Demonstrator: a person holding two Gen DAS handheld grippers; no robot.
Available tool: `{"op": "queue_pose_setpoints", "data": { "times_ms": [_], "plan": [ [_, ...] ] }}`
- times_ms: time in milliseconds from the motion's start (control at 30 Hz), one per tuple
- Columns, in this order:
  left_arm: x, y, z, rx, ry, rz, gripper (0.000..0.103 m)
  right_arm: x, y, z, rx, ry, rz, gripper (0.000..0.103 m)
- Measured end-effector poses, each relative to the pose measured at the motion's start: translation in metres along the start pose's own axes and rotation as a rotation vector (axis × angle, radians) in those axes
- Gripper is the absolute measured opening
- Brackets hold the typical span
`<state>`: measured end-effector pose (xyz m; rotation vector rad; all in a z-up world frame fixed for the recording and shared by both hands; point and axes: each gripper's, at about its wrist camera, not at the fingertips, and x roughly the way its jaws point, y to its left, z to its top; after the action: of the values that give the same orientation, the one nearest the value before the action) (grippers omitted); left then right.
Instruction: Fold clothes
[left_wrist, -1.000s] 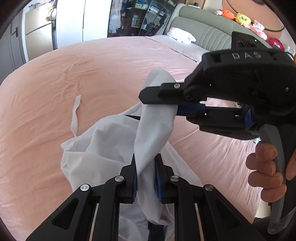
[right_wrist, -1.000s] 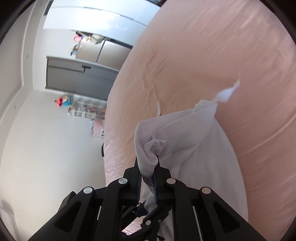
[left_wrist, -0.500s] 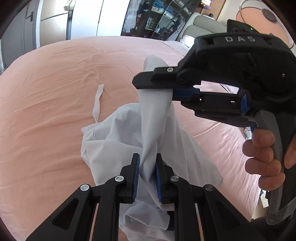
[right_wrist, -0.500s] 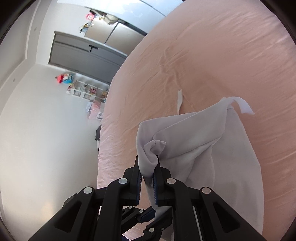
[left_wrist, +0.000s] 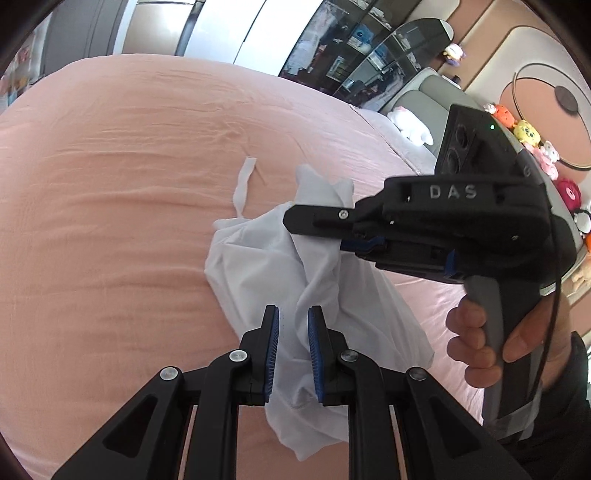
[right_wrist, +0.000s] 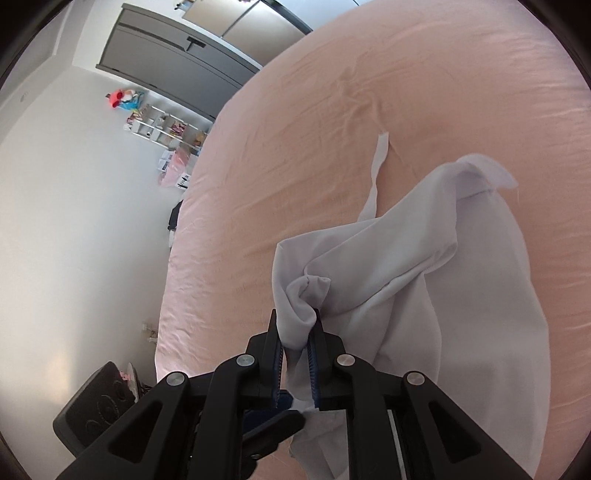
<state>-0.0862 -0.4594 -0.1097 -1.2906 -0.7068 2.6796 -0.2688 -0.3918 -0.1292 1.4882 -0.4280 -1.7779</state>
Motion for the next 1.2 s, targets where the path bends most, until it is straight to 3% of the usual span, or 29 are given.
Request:
{"op": "queue_pose_setpoints", "data": {
  "times_ms": [67,133,200,267,467,667,867,1000,1100,1200],
  "plan": [
    [-0.006,0.001,-0.004,-0.004,0.008,-0.006,0.014,0.006,0.000,0.000,0.000,0.020,-0.001,0.014],
    [-0.001,0.006,-0.003,-0.001,0.014,-0.001,0.014,0.012,0.000,-0.001,0.001,0.048,0.009,0.028],
    [0.017,0.015,0.006,0.000,0.020,0.016,0.014,0.017,0.001,-0.002,0.007,0.077,0.038,0.088],
    [0.014,0.014,0.007,-0.001,0.023,0.026,0.014,0.019,0.007,-0.004,0.001,0.097,0.061,0.103],
    [0.005,0.008,0.010,0.006,0.030,0.064,0.014,-0.009,0.019,-0.010,0.002,0.075,0.144,0.103],
    [-0.014,-0.008,0.013,0.024,0.027,0.106,0.014,-0.083,-0.008,-0.027,0.114,-0.092,0.285,0.103],
    [-0.006,-0.022,0.030,0.052,0.028,0.133,0.014,-0.129,-0.055,-0.051,0.240,-0.225,0.230,0.103],
    [0.005,-0.031,0.037,0.074,0.049,0.162,0.014,-0.132,-0.081,-0.062,0.303,-0.231,0.252,0.103],
    [0.020,-0.036,0.045,0.091,0.068,0.165,0.014,-0.124,-0.093,-0.064,0.315,-0.205,0.220,0.103],
    [0.036,-0.043,0.051,0.118,0.090,0.164,0.014,-0.118,-0.105,-0.076,0.330,-0.239,0.217,0.103]
  ]
}}
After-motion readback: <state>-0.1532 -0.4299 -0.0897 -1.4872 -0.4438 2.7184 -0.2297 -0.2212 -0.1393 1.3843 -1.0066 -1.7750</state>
